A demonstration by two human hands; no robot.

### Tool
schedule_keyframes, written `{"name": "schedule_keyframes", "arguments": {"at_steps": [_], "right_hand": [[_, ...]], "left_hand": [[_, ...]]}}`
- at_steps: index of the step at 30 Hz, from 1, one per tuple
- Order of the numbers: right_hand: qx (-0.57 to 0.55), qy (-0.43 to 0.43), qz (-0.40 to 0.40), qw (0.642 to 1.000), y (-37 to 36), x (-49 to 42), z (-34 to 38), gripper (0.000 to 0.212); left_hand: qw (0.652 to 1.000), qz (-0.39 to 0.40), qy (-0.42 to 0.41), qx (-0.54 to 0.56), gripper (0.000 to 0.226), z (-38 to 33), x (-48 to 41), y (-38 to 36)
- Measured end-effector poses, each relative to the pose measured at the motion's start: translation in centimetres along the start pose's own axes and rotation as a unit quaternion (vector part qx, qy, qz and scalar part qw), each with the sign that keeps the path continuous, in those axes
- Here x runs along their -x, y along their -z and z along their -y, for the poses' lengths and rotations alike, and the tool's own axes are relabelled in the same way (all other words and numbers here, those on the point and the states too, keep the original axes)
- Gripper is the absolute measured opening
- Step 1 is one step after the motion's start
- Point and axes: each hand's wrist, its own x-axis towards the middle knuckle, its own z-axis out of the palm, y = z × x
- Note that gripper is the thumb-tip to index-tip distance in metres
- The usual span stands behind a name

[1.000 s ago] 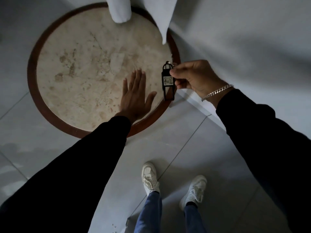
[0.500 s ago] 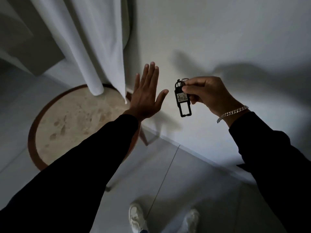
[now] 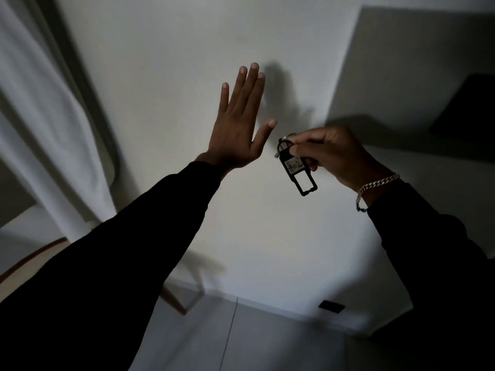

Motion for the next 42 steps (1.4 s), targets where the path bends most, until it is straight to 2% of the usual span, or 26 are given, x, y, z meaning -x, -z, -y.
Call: {"name": "schedule_keyframes", "arguments": {"at_steps": [6,16,21,26,37,42], "right_hand": [[0.01,0.009,-0.062,0.998,9.1,2.1,3.3,0.02],[0.078,0.054,-0.187,0.978,18.4,4.5,8.3,0.018],[0.076,0.061,-0.253,0.963,22.1,4.9,8.4,0.012],[0.054,0.062,-0.289,0.954,24.9,5.2,7.6,0.014],[0.034,0.045,-0.319,0.946,28.9,4.4,6.9,0.02],[0.04,0.037,-0.308,0.95,29.5,4.3,6.9,0.02]], "left_hand": [[0.997,-0.036,-0.061,-0.004,0.073,-7.4,-9.1,-0.5],[0.985,-0.06,-0.159,0.023,0.074,-16.1,-18.1,-2.7],[0.982,-0.058,-0.176,0.027,0.071,-17.1,-18.7,-5.4],[0.978,-0.071,-0.189,-0.047,0.071,-17.3,-18.8,-7.3],[0.964,-0.138,-0.168,-0.152,0.074,-18.3,-19.5,-9.9],[0.958,-0.151,-0.161,-0.184,0.076,-18.3,-19.7,-10.2]]}}
